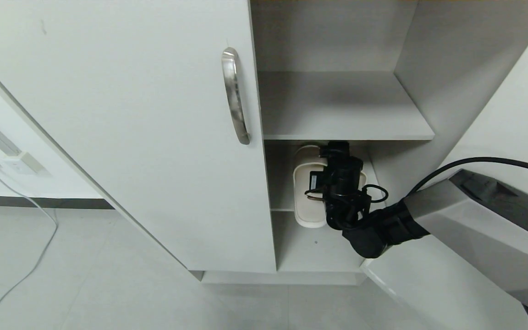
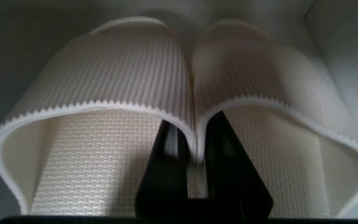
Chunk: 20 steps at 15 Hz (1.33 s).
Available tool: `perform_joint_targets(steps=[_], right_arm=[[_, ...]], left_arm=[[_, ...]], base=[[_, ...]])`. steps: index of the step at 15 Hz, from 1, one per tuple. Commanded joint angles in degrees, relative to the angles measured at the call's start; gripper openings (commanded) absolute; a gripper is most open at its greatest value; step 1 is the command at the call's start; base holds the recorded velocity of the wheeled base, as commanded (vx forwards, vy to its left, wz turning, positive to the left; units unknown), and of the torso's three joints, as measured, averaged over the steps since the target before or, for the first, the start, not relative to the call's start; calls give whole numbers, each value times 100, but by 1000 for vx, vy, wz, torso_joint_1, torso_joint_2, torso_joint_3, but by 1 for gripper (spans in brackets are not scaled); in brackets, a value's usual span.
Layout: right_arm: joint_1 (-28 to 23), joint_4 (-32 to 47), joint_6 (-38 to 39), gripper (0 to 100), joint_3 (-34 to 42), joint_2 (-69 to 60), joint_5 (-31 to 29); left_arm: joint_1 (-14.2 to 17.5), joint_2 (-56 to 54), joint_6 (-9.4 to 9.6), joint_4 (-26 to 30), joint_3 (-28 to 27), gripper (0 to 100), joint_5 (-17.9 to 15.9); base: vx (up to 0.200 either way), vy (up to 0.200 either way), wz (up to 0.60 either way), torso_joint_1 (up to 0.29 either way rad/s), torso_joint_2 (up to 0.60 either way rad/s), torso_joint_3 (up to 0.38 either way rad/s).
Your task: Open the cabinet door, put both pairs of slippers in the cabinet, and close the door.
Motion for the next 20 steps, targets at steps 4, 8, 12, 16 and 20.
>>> perform_joint_targets(steps=[4,8,12,16,20], right_arm=[[-133,173,-4,0,-485,234,74],[-133,305,-4,0,-608,330,162],[-133,340,-4,0,-661,383,197],[-150,358,-4,100,-661,453,197],[-133,323,4,100,-283,234,197]], left_arm=[[-5,7,0,0,0,0,6],[4,7,0,0,0,0,-3],[4,7,0,0,0,0,6],[4,7,0,0,0,0,6],[-5,7,0,0,0,0,6]], base=[[0,0,0,0,0,0],[0,0,0,0,0,0],[0,0,0,0,0,0],[0,0,0,0,0,0],[0,0,0,0,0,0]])
